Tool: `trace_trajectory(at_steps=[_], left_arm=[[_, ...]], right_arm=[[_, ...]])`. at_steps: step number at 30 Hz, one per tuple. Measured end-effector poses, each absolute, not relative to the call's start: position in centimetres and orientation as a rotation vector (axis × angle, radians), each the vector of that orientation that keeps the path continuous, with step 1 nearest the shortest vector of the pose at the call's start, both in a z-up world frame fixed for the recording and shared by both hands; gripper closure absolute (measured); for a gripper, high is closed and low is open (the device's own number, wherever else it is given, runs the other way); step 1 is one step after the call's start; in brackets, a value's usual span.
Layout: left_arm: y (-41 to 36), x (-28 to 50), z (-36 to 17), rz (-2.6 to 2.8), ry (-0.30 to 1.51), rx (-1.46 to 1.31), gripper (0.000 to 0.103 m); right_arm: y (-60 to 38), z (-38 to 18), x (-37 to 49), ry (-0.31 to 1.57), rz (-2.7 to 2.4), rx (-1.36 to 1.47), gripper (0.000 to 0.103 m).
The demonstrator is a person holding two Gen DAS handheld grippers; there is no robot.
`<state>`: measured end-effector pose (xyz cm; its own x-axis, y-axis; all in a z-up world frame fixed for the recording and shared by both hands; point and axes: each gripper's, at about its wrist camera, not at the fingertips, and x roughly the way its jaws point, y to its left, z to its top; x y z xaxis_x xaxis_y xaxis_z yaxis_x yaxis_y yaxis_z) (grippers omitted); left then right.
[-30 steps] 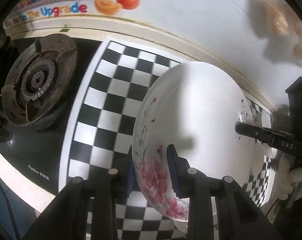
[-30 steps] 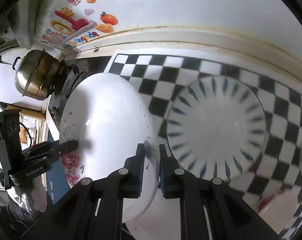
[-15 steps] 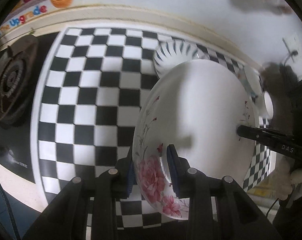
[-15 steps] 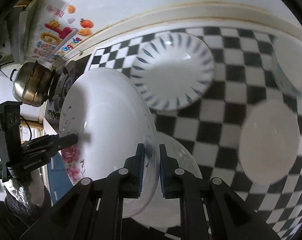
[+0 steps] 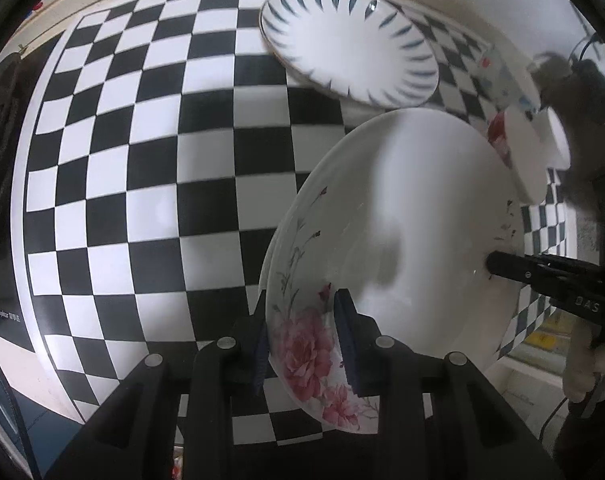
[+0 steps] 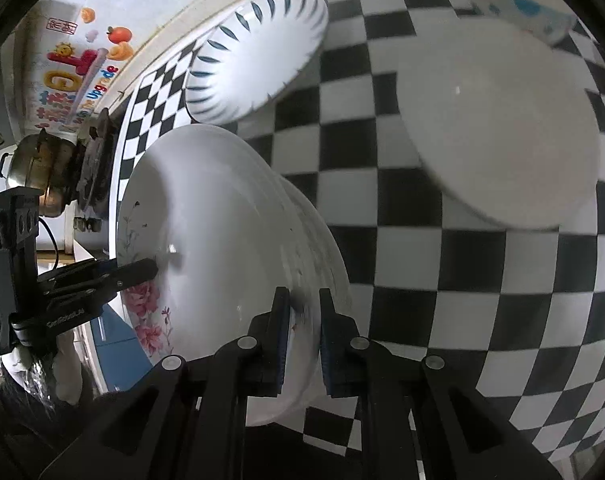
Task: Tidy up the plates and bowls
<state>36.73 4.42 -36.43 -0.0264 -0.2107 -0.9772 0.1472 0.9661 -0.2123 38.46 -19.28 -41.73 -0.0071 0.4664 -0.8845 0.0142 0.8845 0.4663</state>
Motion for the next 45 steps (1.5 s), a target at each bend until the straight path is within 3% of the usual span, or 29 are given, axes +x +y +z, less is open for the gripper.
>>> trace_trajectory(at_steps=[45], left_arm=[[4.6, 39.0, -39.0, -0.289, 1.797, -0.013, 0.075]], right_arm=[[-19.2, -44.6, 38.5, 1.754, 0.298, 0.54, 0.086]])
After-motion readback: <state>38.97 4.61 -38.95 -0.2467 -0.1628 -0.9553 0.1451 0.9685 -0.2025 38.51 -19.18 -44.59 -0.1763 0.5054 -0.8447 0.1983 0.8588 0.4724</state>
